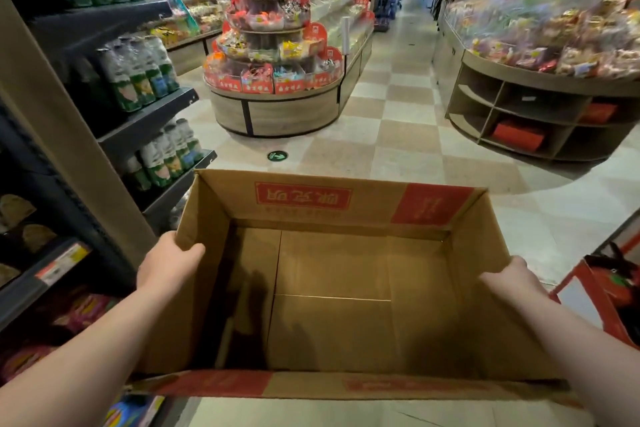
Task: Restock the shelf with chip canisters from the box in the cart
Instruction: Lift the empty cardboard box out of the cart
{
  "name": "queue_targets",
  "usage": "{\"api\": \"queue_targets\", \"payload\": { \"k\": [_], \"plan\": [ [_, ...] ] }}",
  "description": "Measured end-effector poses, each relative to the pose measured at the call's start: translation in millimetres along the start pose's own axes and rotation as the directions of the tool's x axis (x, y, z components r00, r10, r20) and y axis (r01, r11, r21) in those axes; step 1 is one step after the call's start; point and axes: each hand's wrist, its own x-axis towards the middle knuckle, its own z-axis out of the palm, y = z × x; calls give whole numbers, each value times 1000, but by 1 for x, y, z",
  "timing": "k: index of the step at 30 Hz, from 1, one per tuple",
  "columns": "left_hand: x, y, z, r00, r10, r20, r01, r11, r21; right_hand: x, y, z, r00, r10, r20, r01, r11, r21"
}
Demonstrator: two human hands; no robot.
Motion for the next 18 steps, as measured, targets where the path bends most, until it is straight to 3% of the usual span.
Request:
{"api": "queue_targets", "payload": {
  "k": [18],
  "plan": [
    [106, 78, 96, 997, -15, 71, 10, 998, 65, 129, -37, 5, 996, 87, 26, -87, 996, 5]
  ]
}}
